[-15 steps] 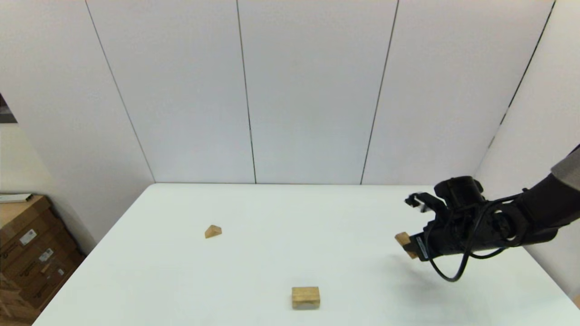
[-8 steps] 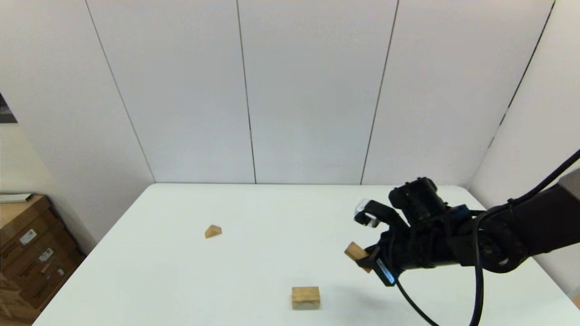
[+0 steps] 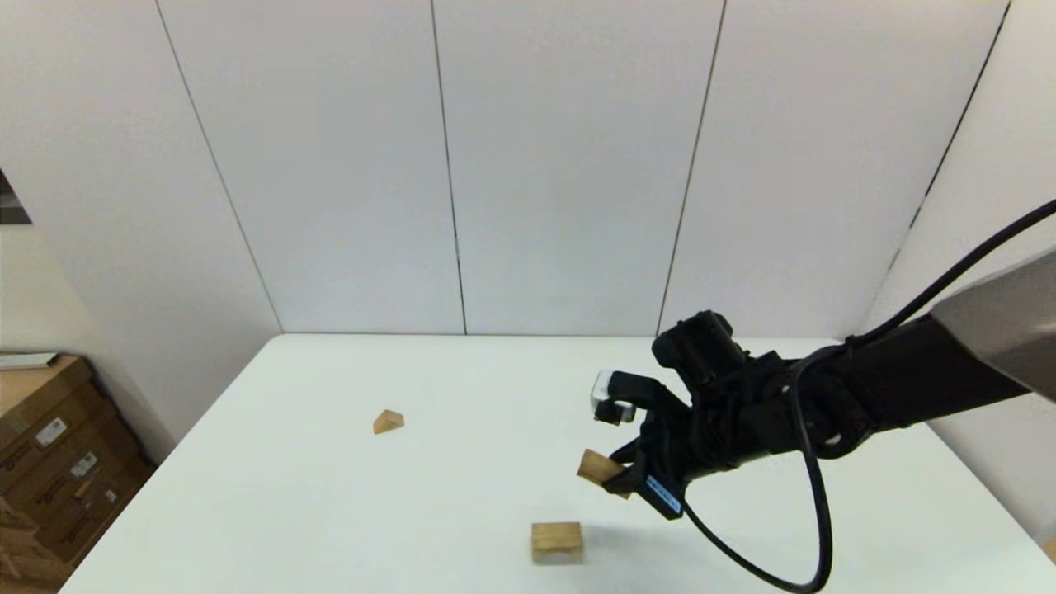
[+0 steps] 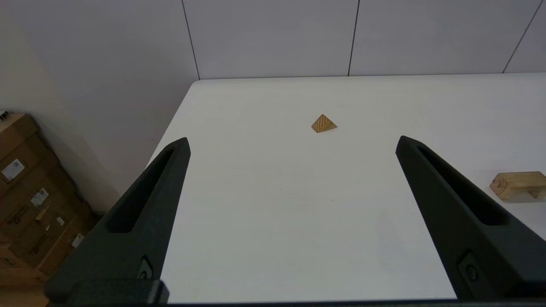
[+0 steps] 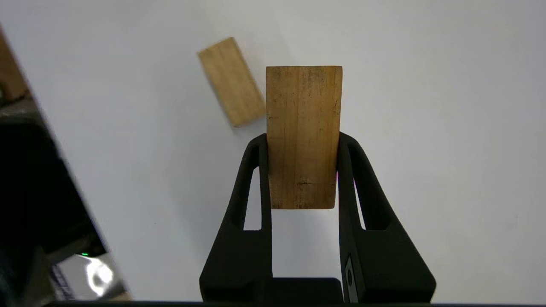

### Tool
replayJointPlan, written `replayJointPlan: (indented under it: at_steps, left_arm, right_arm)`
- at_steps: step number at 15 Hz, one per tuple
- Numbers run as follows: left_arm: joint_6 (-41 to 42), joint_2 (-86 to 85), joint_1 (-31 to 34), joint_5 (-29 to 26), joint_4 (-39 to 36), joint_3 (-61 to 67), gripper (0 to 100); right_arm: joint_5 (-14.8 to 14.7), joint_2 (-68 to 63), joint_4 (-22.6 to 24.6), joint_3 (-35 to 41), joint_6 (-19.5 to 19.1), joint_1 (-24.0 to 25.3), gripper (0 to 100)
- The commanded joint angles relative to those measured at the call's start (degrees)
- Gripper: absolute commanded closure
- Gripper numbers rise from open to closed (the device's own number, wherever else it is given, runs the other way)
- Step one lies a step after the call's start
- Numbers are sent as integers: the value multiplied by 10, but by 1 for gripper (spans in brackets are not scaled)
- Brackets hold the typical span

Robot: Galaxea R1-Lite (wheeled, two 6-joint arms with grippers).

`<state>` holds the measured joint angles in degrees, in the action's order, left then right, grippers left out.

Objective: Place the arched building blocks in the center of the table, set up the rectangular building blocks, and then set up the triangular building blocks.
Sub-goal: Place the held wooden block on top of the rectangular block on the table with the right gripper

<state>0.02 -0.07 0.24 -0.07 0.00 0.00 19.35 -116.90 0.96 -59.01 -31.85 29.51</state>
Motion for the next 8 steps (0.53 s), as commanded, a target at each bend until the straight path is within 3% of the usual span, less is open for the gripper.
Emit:
replayJointPlan:
  at_steps: [1, 4, 8]
  left_arm:
    - [0, 1, 0, 1, 0, 0, 0]
    - [0, 1, 0, 0, 0, 0, 0]
    - [0, 1, 0, 1, 0, 0, 0]
  right_arm:
    - [4, -73, 0, -29, -98, -11, 100]
    - [28, -89, 1, -31, -152, -1, 100]
    - [36, -83, -6, -29, -154, 47, 100]
